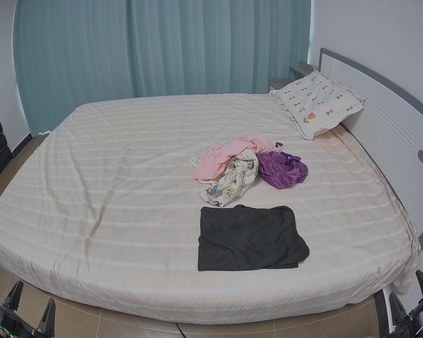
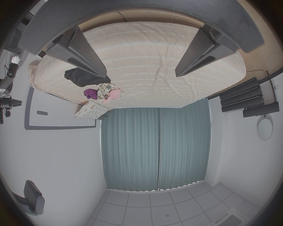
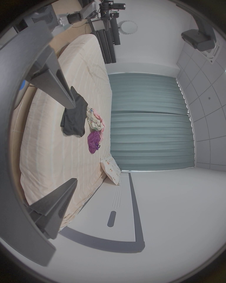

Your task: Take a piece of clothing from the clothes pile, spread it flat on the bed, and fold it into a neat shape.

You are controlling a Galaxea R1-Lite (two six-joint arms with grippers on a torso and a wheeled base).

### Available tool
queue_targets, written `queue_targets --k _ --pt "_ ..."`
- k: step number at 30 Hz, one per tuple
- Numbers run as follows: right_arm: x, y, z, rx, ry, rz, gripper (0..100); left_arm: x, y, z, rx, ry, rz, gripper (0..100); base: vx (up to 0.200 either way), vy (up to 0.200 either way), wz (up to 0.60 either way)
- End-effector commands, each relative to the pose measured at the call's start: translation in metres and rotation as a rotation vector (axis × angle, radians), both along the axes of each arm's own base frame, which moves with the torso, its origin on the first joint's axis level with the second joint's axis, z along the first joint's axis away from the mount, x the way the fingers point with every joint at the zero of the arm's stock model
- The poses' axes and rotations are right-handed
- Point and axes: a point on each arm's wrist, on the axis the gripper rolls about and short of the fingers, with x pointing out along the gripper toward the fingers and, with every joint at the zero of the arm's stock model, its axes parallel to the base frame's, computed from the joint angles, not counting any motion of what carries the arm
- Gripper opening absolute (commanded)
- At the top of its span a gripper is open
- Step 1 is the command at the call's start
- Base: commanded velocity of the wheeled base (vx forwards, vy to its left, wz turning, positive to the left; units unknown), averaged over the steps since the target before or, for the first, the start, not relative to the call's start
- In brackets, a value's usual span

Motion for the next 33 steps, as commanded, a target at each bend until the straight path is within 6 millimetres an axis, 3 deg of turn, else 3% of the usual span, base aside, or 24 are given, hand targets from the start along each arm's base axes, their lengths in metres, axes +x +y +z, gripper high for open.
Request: queue_targets --k 1,16,20,25,33 --pt "-0.001 -0.001 0.000 -0.010 -0.009 -0.037 100 0.001 0.000 -0.004 0.000 0.013 0.001 100 0.000 0.000 0.00" --pt "0.000 -0.004 -0.001 -0.066 -0.028 -0.185 100 0.001 0.000 -0.004 0.001 0.011 0.001 100 0.000 0.000 0.00" --pt "0.001 -0.002 0.011 -0.107 -0.206 -0.086 100 0.001 0.000 -0.004 0.001 0.011 0.001 100 0.000 0.000 0.00" --pt "0.003 -0.001 -0.002 -0.021 -0.084 -0.020 100 0.001 0.000 -0.004 0.000 0.011 0.001 100 0.000 0.000 0.00" --pt "0.003 -0.001 -0.001 0.028 -0.082 -0.022 100 0.001 0.000 -0.004 0.001 0.011 0.001 100 0.000 0.000 0.00"
